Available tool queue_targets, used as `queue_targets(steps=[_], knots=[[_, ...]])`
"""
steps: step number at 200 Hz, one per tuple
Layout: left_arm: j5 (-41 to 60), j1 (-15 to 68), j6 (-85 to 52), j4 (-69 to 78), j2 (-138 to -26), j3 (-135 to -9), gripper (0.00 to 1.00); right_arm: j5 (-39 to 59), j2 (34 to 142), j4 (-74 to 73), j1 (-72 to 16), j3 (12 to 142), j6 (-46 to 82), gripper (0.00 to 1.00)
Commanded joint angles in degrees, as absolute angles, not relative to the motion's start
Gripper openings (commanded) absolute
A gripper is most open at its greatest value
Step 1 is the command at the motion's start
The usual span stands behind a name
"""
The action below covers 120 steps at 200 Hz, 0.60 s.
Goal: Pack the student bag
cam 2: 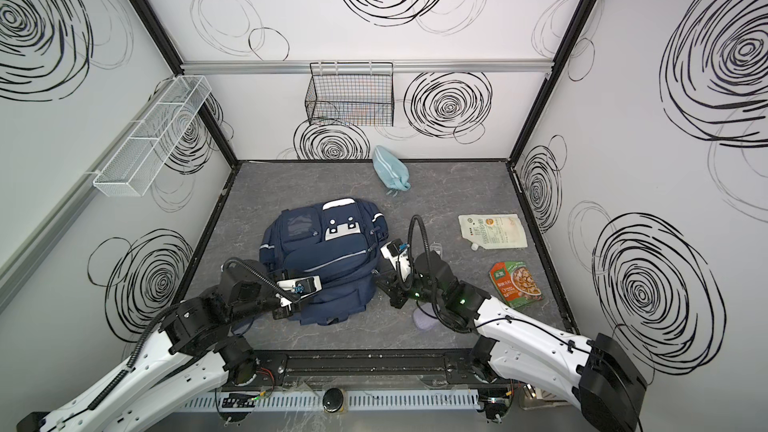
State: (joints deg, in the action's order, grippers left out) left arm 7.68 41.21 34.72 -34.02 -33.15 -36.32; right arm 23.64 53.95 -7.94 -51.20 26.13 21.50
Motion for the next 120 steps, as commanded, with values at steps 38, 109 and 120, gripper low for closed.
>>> queue_targets(steps=[38,109,120], knots=[[8.3,53.9,24.7,-20.3,-42.2,-38.2,0.65,22.3,57.7,-20.7,-57.4,30.9,26.2,0.0],[6.4,55.1,25.7,-19.7,-50.6,-37.8,0.18,21.2,56.4,-19.1,-57.7,31.9,24.2,0.0],[5.7,54.9,25.9,-19.5,-50.1,-37.3,0.1,20.7,55.9,-18.8,-57.7,31.7,24.0,0.0]])
